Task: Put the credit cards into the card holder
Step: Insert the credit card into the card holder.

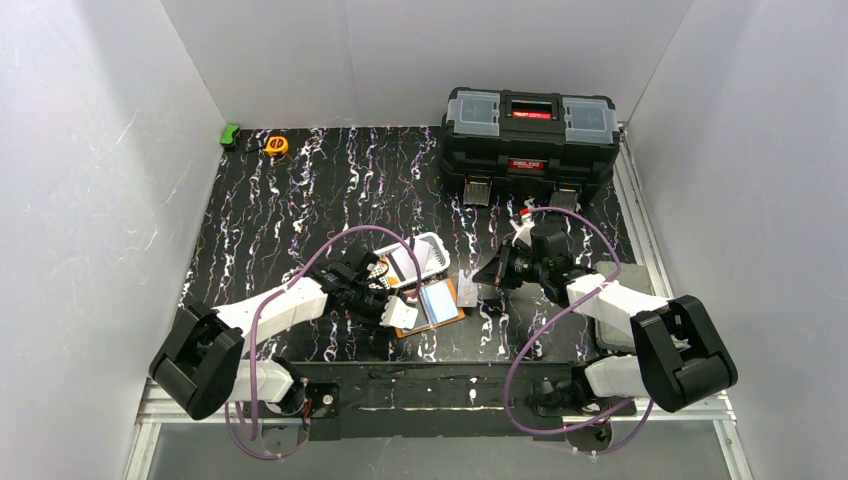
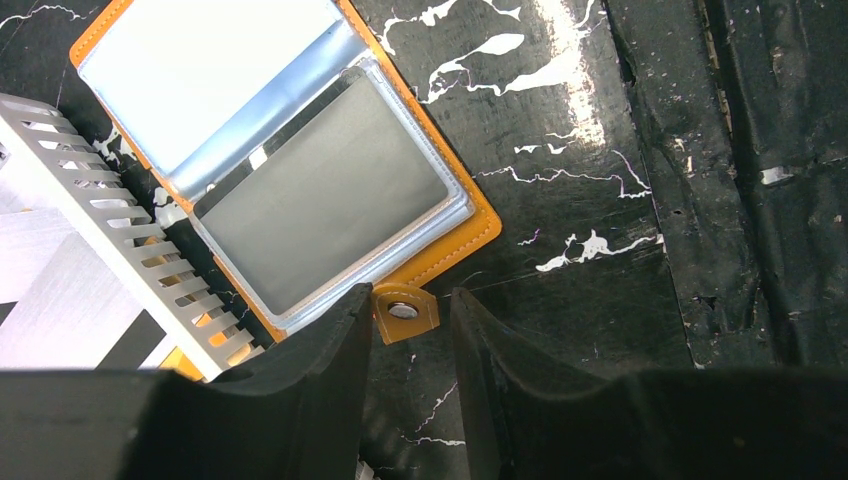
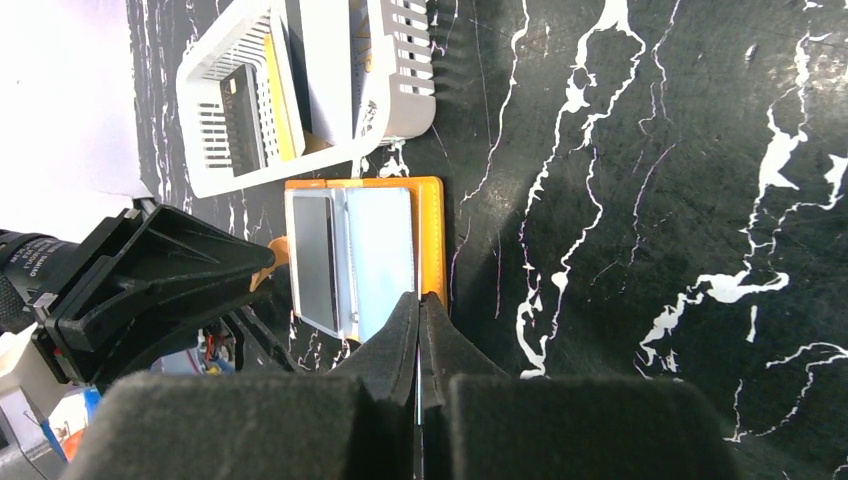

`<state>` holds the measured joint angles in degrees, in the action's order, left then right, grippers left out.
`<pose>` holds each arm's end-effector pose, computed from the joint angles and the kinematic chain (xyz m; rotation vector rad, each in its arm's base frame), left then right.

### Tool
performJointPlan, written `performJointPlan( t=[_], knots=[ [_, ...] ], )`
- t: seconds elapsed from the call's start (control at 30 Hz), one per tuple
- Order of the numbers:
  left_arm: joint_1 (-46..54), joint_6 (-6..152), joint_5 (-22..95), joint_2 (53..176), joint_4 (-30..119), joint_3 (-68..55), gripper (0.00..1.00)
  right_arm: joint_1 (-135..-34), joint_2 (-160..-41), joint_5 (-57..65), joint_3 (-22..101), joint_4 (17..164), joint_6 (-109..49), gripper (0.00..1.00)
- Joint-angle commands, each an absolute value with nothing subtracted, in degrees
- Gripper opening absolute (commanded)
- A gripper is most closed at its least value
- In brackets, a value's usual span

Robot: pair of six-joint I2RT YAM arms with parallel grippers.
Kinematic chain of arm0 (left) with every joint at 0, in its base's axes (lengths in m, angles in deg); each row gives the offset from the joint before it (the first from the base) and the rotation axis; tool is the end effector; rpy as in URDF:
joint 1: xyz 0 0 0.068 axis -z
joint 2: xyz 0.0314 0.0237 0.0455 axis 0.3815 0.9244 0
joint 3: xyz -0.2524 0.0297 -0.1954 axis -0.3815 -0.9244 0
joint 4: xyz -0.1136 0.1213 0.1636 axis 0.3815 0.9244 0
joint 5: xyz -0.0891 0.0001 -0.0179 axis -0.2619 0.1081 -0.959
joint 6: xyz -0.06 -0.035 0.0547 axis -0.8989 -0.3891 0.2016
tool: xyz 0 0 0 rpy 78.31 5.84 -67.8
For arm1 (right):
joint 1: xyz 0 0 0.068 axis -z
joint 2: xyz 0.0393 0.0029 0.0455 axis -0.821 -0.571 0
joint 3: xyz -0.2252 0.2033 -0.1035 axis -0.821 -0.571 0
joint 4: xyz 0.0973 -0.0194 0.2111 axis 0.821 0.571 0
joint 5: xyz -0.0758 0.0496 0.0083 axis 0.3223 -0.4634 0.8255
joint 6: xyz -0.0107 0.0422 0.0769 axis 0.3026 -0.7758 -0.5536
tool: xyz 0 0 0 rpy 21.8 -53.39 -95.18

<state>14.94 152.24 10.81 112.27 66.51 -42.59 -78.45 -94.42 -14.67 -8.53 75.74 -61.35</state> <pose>0.1422 -0.1638 0.2123 2.0405 1.2902 -0.5221 0.2167 0.1306 0.2203 0.0173 2.2937 1.0817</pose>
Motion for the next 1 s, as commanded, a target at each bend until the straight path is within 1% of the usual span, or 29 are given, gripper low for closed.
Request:
performJointPlan(
  t=[0.0,0.6,0.97],
  knots=[
    [15.4,152.8,9.7,111.5,67.3,-42.4,0.33,-78.2,-92.7,-14.1,-7.8,75.7,-60.0,0.01],
    [15.5,152.5,9.9,111.3,67.1,-42.7,0.33,-78.3,-93.3,-15.9,-8.2,73.9,-61.4,0.01],
    [15.6,152.5,10.2,111.1,66.7,-43.0,0.32,-78.3,-96.4,-18.8,-10.2,68.4,-65.2,0.01]
  ],
)
